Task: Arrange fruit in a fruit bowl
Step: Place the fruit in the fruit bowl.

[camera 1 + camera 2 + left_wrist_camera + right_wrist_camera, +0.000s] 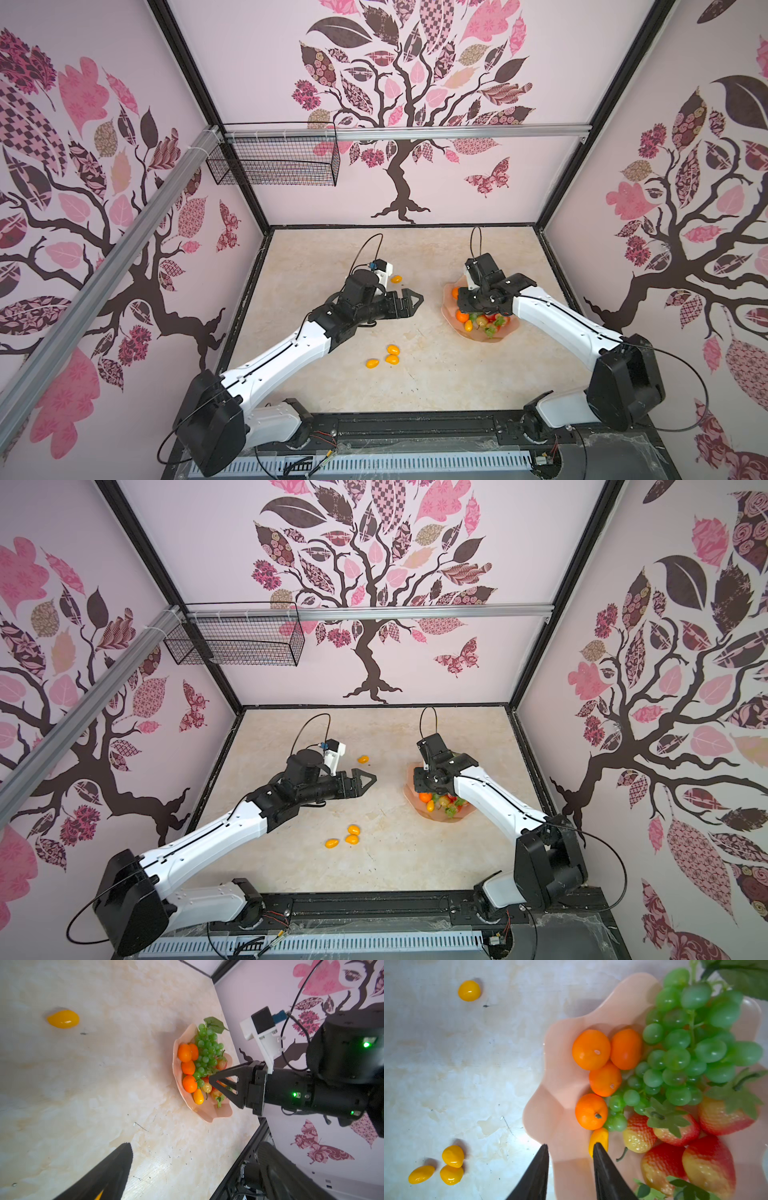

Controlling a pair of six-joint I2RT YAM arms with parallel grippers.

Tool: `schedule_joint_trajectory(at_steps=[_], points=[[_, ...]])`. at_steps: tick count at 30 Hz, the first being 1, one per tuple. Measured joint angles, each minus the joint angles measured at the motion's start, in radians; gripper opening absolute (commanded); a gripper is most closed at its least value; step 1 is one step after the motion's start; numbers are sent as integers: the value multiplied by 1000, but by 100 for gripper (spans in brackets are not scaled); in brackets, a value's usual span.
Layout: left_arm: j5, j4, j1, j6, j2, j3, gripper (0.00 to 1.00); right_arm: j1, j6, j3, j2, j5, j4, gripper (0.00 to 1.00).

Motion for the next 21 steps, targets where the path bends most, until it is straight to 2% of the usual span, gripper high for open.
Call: schedule_joint_trajectory(at_steps=[6,14,21], points=[[1,-25,87,-2,-82,-57,98,85,-2,121,93,-10,34,41],[37,-49,223,-8,-165,-119,98,108,68,258,275,-50,79,44],[94,-53,340,-19,-178,-148,98,119,153,399,433,-65,95,44]])
